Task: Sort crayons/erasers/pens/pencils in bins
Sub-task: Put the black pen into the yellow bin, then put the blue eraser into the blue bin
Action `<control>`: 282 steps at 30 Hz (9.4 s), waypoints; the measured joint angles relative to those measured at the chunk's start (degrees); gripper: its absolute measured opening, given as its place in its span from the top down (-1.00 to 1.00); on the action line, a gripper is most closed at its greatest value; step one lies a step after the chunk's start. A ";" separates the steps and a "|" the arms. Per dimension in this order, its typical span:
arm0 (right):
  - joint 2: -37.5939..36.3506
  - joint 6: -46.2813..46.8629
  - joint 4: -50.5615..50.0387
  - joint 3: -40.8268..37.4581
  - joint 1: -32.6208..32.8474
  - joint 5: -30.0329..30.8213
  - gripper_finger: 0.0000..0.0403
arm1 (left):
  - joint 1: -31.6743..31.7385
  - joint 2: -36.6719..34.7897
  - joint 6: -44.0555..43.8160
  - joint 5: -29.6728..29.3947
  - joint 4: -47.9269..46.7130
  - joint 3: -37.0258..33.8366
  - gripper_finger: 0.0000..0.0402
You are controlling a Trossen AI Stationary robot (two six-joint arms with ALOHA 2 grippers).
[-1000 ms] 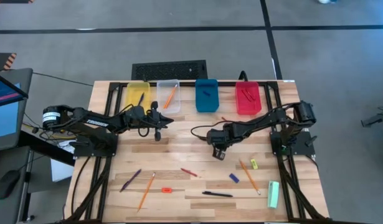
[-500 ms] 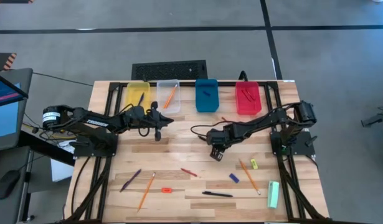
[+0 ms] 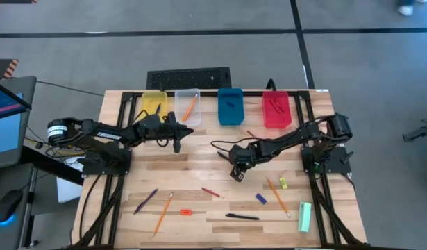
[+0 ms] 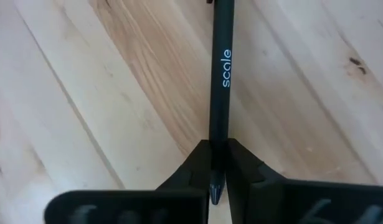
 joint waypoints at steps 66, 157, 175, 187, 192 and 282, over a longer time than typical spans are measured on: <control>-2.96 -17.15 51.59 -1.68 -0.45 17.88 0.70 | -1.92 0.15 -10.23 13.97 18.37 5.91 0.81; -15.29 -37.99 58.86 -22.82 0.84 11.87 0.97 | 1.80 -22.37 8.19 -13.24 -72.43 26.64 0.82; -15.90 -38.12 57.41 -22.84 -0.08 11.60 0.98 | 26.74 -13.21 13.69 -12.93 -88.40 36.01 0.82; -15.90 -38.05 58.10 -22.84 0.36 11.61 0.98 | 33.52 -3.69 16.74 -9.65 -86.51 38.87 0.82; -15.90 -37.93 58.30 -22.84 0.71 11.61 0.99 | 36.00 2.25 17.21 -7.53 -84.76 38.85 0.82; -18.51 -34.48 43.95 -19.11 2.84 14.91 0.99 | -6.57 -20.11 12.11 -4.31 -9.74 -0.31 0.99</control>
